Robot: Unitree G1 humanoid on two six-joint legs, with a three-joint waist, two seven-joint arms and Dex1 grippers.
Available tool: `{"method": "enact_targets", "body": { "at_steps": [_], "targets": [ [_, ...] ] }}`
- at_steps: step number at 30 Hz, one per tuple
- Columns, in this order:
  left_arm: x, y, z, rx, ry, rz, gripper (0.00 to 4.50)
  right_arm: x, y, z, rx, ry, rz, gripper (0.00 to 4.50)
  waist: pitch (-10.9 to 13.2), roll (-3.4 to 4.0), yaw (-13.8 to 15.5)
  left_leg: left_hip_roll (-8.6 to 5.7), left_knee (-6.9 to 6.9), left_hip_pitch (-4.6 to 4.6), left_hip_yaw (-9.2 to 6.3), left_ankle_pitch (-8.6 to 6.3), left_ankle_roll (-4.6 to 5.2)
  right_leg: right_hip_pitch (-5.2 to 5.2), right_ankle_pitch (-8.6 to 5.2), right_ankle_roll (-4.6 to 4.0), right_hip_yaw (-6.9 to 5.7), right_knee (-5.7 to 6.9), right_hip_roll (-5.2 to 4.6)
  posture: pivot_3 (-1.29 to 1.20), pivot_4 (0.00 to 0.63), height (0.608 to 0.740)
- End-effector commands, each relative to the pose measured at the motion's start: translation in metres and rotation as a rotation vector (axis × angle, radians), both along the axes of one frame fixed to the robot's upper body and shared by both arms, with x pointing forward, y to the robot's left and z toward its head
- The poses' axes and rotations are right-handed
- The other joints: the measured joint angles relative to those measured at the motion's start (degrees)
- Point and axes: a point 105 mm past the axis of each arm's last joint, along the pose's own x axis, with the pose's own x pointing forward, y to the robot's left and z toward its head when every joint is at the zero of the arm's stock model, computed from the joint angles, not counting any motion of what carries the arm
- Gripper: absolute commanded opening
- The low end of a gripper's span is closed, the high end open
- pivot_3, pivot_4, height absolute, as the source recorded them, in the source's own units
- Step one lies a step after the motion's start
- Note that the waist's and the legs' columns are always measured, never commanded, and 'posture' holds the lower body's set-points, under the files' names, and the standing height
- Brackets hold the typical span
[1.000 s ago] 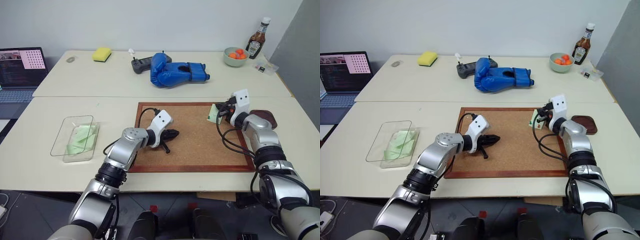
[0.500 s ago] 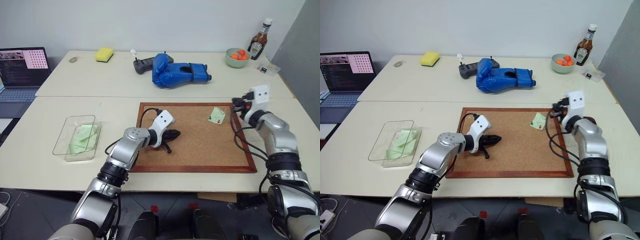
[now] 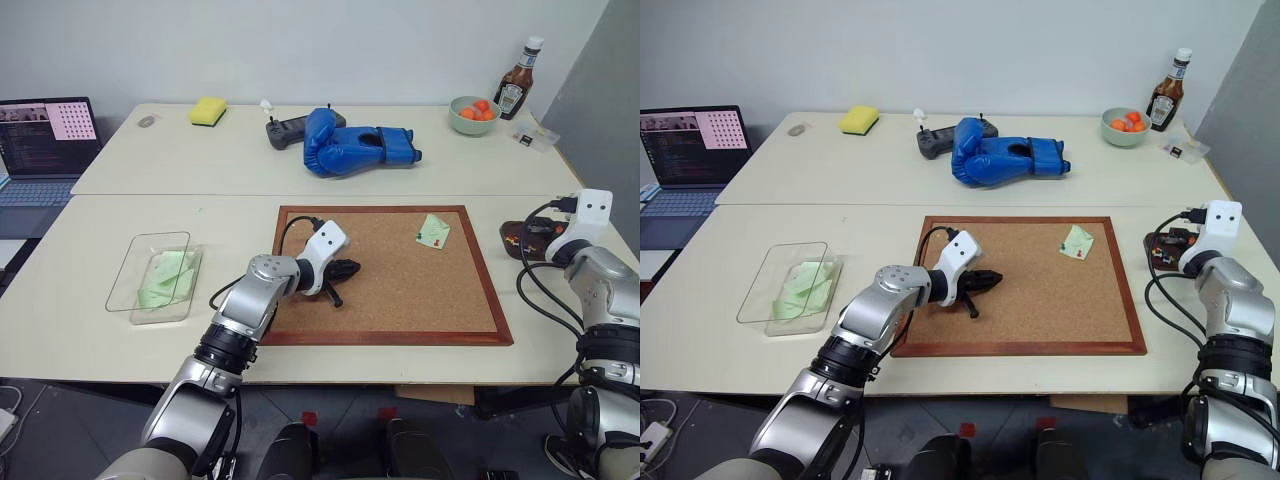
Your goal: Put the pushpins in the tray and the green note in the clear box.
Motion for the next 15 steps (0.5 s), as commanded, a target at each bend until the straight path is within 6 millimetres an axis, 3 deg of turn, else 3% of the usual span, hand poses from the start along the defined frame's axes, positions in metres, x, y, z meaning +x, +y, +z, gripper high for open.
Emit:
{"method": "enact_targets", "body": {
  "at_steps": [1,8,15],
  "targets": [
    [-0.015,-0.002,-0.032,0.059,0.118,-0.03,0.0,0.007,-0.006,0.015,0.014,-0.055,-0.009,0.02,0.0,0.0,0.01,0.0,0.0,0.0,0.0,0.0,0.0,0.0,0.0,0.0,-0.01,-0.01,0.0,0.0,0.15,0.74],
    [-0.019,0.002,-0.033,0.06,0.121,-0.018,0.0,0.013,-0.008,0.007,0.029,-0.035,-0.018,0.02,0.0,0.0,-0.11,0.01,-0.03,0.0,0.03,0.0,0.0,-0.01,0.0,0.0,0.0,-0.03,0.0,0.0,0.15,0.74],
    [-0.019,0.004,-0.033,0.059,0.123,-0.008,0.0,0.015,-0.009,0.005,0.024,-0.03,-0.016,1.37,0.0,0.0,-0.16,0.03,-0.04,0.0,0.04,0.0,0.0,-0.01,0.0,0.0,0.01,-0.04,0.01,0.0,0.15,0.74]
  ]
}}
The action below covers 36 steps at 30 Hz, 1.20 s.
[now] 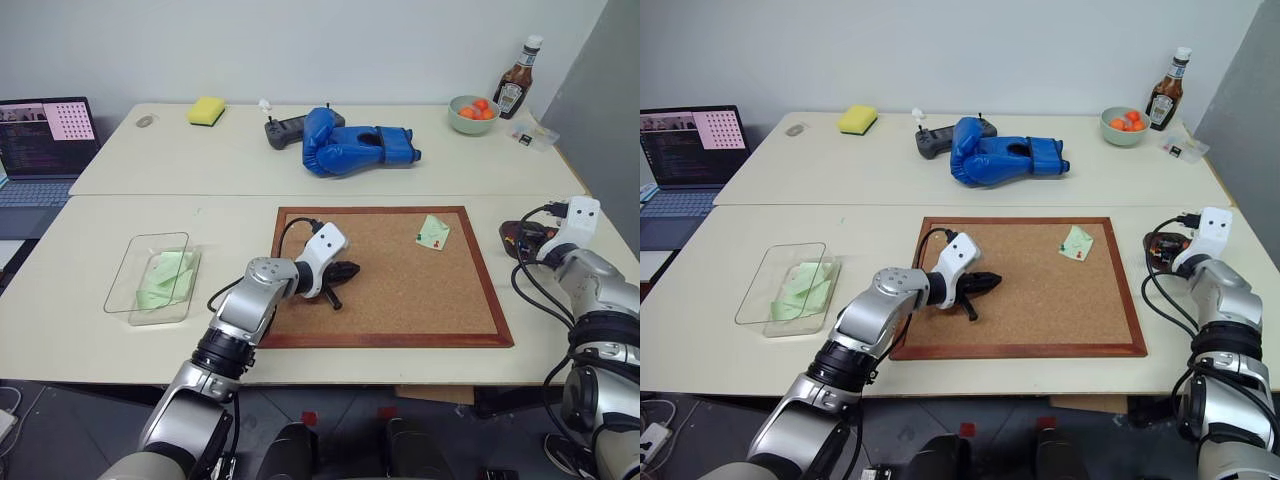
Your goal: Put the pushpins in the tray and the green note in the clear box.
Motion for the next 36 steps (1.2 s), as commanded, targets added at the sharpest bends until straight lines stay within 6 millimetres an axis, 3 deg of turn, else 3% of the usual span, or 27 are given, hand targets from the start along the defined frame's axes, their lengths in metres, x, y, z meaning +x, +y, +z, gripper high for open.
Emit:
{"method": "enact_targets", "body": {
  "at_steps": [1,7,10,15,21,24,30,36],
  "targets": [
    [-0.013,0.003,-0.034,0.059,0.133,-0.005,0.0,0.005,-0.005,0.024,-0.04,-0.067,0.004,1.56,0.0,0.0,0.0,0.0,0.0,0.0,0.01,0.0,0.0,0.0,0.0,0.0,0.0,0.0,0.0,0.0,0.15,0.74],
    [-0.011,0.0,-0.032,0.055,0.132,-0.011,0.0,0.003,-0.009,0.031,-0.054,-0.087,0.0,2.84,0.0,0.0,0.0,0.0,0.0,0.0,0.0,0.0,0.0,0.0,0.0,0.0,0.0,0.0,0.0,0.0,0.15,0.74],
    [-0.01,-0.002,-0.032,0.054,0.131,-0.016,0.0,0.0,-0.005,0.045,-0.107,-0.134,0.044,3.41,0.0,0.0,0.01,0.0,0.01,0.0,0.01,0.0,0.0,0.0,0.0,0.0,0.0,0.0,0.0,0.0,0.15,0.74],
    [-0.009,-0.003,-0.03,0.055,0.126,-0.023,0.0,-0.013,0.047,0.061,-0.204,-0.218,0.369,4.47,0.0,0.01,0.13,-0.02,0.02,-0.02,-0.03,0.0,0.0,0.02,-0.01,0.02,-0.03,-0.01,0.0,0.0,0.15,0.74],
    [-0.007,-0.003,-0.028,0.057,0.121,-0.025,0.0,-0.039,0.099,0.056,-0.239,-0.263,0.696,4.47,0.0,0.0,0.24,-0.03,0.04,-0.01,-0.11,0.0,0.0,0.06,0.0,0.03,-0.08,-0.03,0.0,0.0,0.15,0.74],
    [-0.007,-0.003,-0.028,0.058,0.121,-0.025,0.0,-0.046,0.116,0.048,-0.25,-0.261,0.788,4.47,0.0,0.0,0.24,-0.02,0.04,-0.01,-0.21,0.0,0.0,0.06,-0.01,0.03,-0.08,-0.04,0.0,0.0,0.15,0.74],
    [-0.006,-0.003,-0.027,0.057,0.121,-0.025,0.0,-0.039,0.14,0.026,-0.211,-0.231,0.842,4.47,0.0,-0.01,0.21,-0.01,0.05,0.02,-0.31,0.0,-0.01,0.06,0.01,0.06,-0.06,-0.03,0.0,0.0,0.15,0.74],
    [-0.006,-0.002,-0.027,0.055,0.12,-0.022,0.0,-0.026,0.15,0.007,-0.204,-0.191,0.846,4.47,0.0,0.0,0.25,-0.03,0.06,0.01,-0.34,0.01,-0.01,0.05,0.01,0.05,-0.07,-0.03,0.0,0.0,0.15,0.74]
  ]
}}
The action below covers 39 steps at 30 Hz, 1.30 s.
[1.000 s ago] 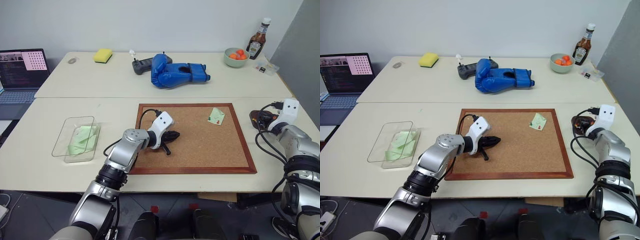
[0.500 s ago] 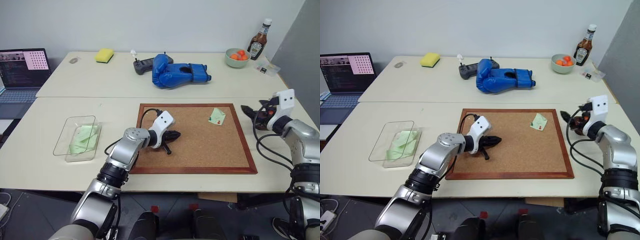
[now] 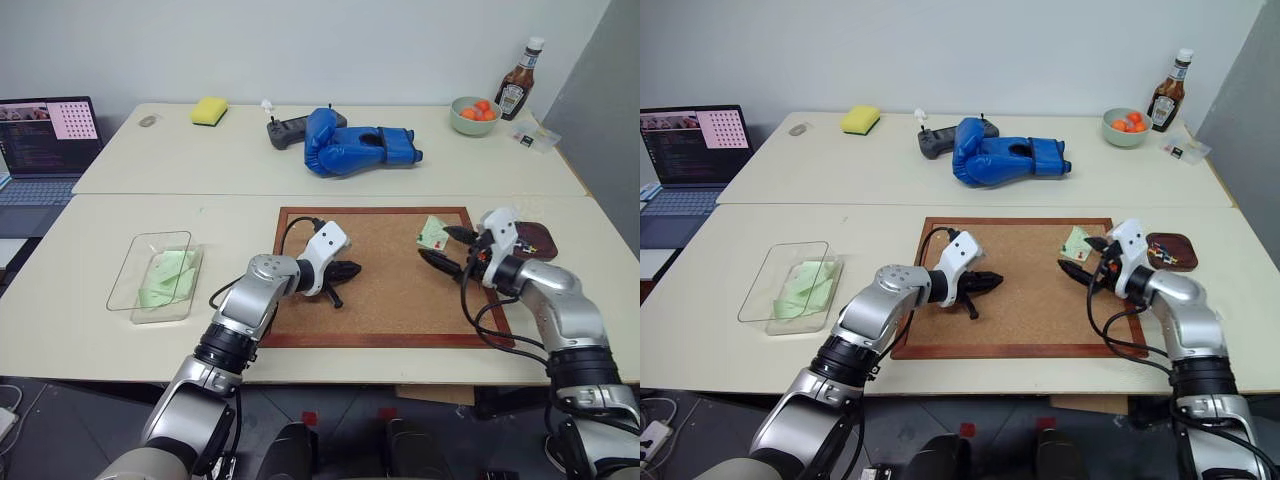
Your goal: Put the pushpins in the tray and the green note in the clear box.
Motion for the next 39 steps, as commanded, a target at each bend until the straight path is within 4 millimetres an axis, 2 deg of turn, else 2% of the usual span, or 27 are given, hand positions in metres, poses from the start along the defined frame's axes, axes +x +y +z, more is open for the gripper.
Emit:
{"method": "enact_targets", "body": {
  "at_steps": [1,7,8,12,20,29,35,39],
  "targets": [
    [-0.009,0.0,-0.027,0.055,0.096,-0.01,0.0,0.01,0.001,0.005,-0.015,-0.045,-0.003,4.47,0.0,0.0,0.01,0.0,0.0,0.0,-0.01,0.0,0.0,0.0,0.0,0.0,-0.01,0.0,0.0,0.0,0.15,0.74],
    [-0.01,0.003,-0.026,0.058,0.094,-0.002,0.0,0.022,-0.007,0.002,0.011,-0.03,-0.057,4.47,0.0,0.0,-0.02,0.01,-0.01,0.01,-0.03,0.0,0.0,0.0,0.0,0.0,-0.02,0.0,0.0,0.0,0.15,0.74],
    [-0.01,0.004,-0.026,0.058,0.094,-0.001,0.0,0.023,-0.009,0.001,0.015,-0.028,-0.065,4.1,0.0,0.0,-0.02,0.01,-0.01,0.0,-0.03,0.0,0.0,0.0,0.0,0.0,-0.02,0.0,0.0,0.0,0.15,0.74],
    [-0.011,0.005,-0.026,0.059,0.095,0.001,0.0,0.026,-0.011,0.0,0.014,-0.032,-0.074,3.29,0.0,0.0,-0.06,0.01,-0.02,0.0,-0.02,0.0,0.0,-0.01,0.0,-0.01,-0.02,0.0,0.0,0.0,0.15,0.74],
    [-0.012,0.002,-0.025,0.06,0.095,-0.011,0.0,0.028,-0.014,0.0,0.017,-0.042,-0.096,1.93,0.0,0.0,-0.2,0.03,-0.02,0.0,-0.02,0.0,0.0,-0.02,0.0,-0.01,-0.02,0.0,0.01,0.0,0.15,0.74],
    [-0.013,0.002,-0.026,0.067,0.096,-0.022,0.0,0.028,-0.017,-0.004,-0.015,-0.054,-0.11,0.06,0.0,0.0,-0.2,0.03,-0.03,0.0,-0.01,0.0,0.0,-0.02,0.0,-0.01,-0.01,0.0,0.01,0.0,0.15,0.74],
    [-0.013,0.001,-0.025,0.07,0.096,-0.027,0.0,0.028,-0.018,-0.006,-0.037,-0.065,-0.119,0.06,0.0,0.0,-0.2,0.03,-0.03,0.0,-0.01,0.0,0.0,-0.02,0.0,0.0,0.0,0.0,0.01,0.0,0.15,0.74],
    [-0.013,0.001,-0.026,0.072,0.096,-0.03,0.0,0.028,-0.019,0.008,0.017,-0.095,-0.116,0.06,0.0,0.0,-0.2,0.03,-0.03,0.0,-0.01,0.0,0.0,-0.02,0.0,-0.01,0.0,0.0,0.01,0.0,0.15,0.74]
  ]
}}
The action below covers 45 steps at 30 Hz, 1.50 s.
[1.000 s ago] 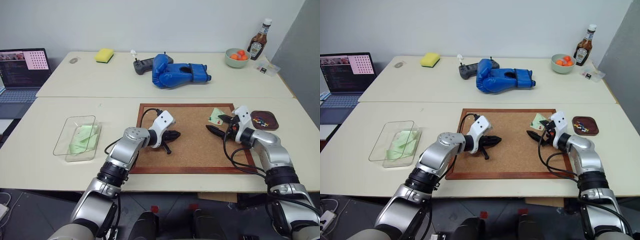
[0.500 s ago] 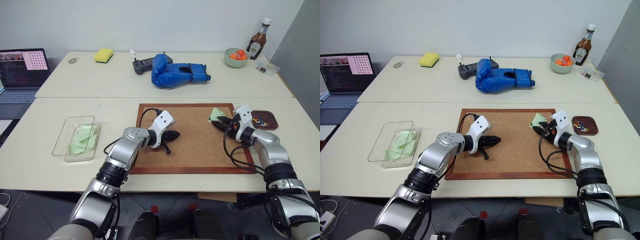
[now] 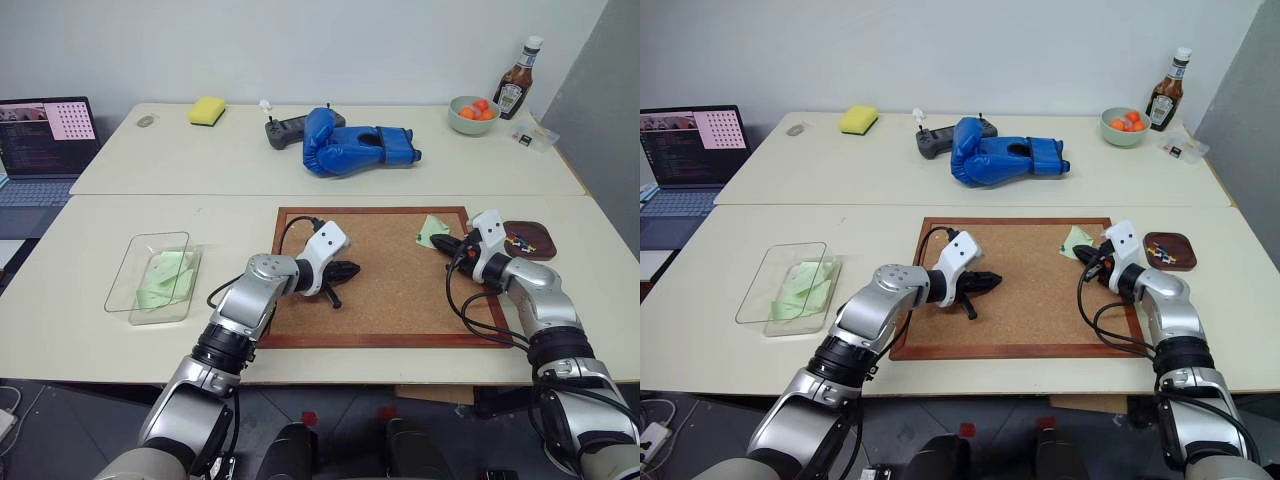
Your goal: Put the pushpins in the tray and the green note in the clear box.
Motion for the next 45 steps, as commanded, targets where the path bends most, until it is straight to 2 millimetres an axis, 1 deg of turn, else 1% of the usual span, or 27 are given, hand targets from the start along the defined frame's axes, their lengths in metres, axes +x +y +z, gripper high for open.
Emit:
{"method": "enact_targets", "body": {
  "at_steps": [1,4,10,16,18,20,24,27,31,35,40,44,45],
  "targets": [
    [-0.012,-0.001,-0.028,0.06,0.103,-0.027,0.0,0.002,-0.005,0.027,0.057,-0.084,-0.014,0.06,0.0,0.0,0.0,0.0,0.0,0.0,0.0,0.0,0.0,0.0,0.0,0.0,0.0,0.0,0.0,0.0,0.15,0.74],
    [-0.011,-0.002,-0.029,0.059,0.107,-0.023,0.0,0.001,-0.009,0.039,0.082,-0.119,-0.024,0.06,0.0,0.0,0.06,0.0,0.0,-0.01,-0.01,0.0,0.0,-0.01,0.0,0.0,-0.01,0.0,0.0,0.0,0.15,0.74],
    [-0.013,-0.003,-0.032,0.062,0.118,-0.031,0.0,-0.004,-0.013,0.054,0.076,-0.158,-0.041,0.06,0.0,0.0,0.12,-0.03,0.0,-0.04,-0.01,0.0,0.0,-0.03,0.0,0.0,0.01,0.0,-0.02,0.0,0.15,0.74],
    [-0.012,-0.004,-0.034,0.066,0.126,-0.035,0.0,-0.005,-0.02,0.074,0.104,-0.203,-0.095,0.06,0.0,0.0,0.11,-0.02,0.0,-0.03,-0.02,0.0,0.0,-0.01,0.0,0.0,-0.01,0.0,-0.01,0.0,0.15,0.74],
    [-0.012,-0.004,-0.034,0.066,0.127,-0.037,0.0,-0.004,-0.029,0.079,0.097,-0.215,-0.151,0.06,0.0,0.0,0.13,-0.02,0.01,-0.03,-0.01,0.0,0.0,-0.01,0.0,0.0,-0.01,-0.01,-0.02,0.0,0.15,0.74],
    [-0.012,-0.004,-0.034,0.065,0.126,-0.038,0.0,0.001,-0.048,0.081,0.063,-0.22,-0.261,0.06,0.0,0.0,0.2,-0.03,0.01,-0.04,-0.02,0.0,0.0,-0.01,0.0,0.0,-0.01,-0.01,-0.02,0.0,0.15,0.74],
    [-0.013,-0.005,-0.034,0.062,0.127,-0.04,0.0,0.006,-0.103,0.077,0.009,-0.186,-0.536,0.06,0.0,0.01,0.28,-0.05,0.0,-0.03,0.0,0.0,0.0,-0.01,0.0,0.0,0.01,-0.01,-0.04,0.0,0.15,0.74],
    [-0.013,-0.006,-0.034,0.059,0.128,-0.042,0.0,0.006,-0.132,0.07,0.025,-0.133,-0.666,0.06,0.0,0.01,0.36,-0.09,0.0,-0.05,0.01,0.0,0.0,-0.01,0.0,0.0,0.02,-0.02,-0.06,0.0,0.15,0.74],
    [-0.013,-0.007,-0.034,0.056,0.128,-0.043,0.0,0.007,-0.155,0.064,0.083,-0.09,-0.768,0.06,-0.01,0.01,0.17,-0.06,-0.02,-0.02,0.13,0.0,0.01,0.0,0.0,-0.01,0.06,-0.01,-0.05,0.0,0.15,0.74],
    [-0.013,-0.007,-0.032,0.055,0.127,-0.041,0.0,0.008,-0.164,0.052,0.122,-0.026,-0.81,0.06,0.0,0.01,0.12,-0.07,0.0,-0.01,0.32,0.0,0.01,0.02,0.0,0.0,0.07,-0.01,-0.04,0.0,0.15,0.74],
    [-0.013,-0.004,-0.033,0.058,0.128,-0.035,0.0,0.012,-0.162,0.039,0.212,0.051,-0.818,0.06,0.0,0.01,0.16,-0.08,-0.01,-0.02,0.36,0.0,0.01,0.03,0.0,0.0,0.08,-0.02,-0.05,0.0,0.15,0.74],
    [-0.014,-0.002,-0.032,0.059,0.128,-0.031,0.0,0.013,-0.164,0.036,0.193,0.057,-0.822,0.06,0.0,0.01,0.15,-0.08,-0.01,-0.04,0.36,0.0,0.01,0.03,0.0,-0.01,0.06,-0.03,-0.05,0.0,0.15,0.74],
    [-0.014,-0.002,-0.032,0.059,0.127,-0.03,0.0,0.013,-0.164,0.035,0.193,0.058,-0.822,0.26,0.0,0.01,0.1,-0.08,-0.01,-0.04,0.37,0.0,0.01,0.03,0.0,-0.01,0.07,-0.03,-0.05,0.0,0.15,0.74]
  ]
}}
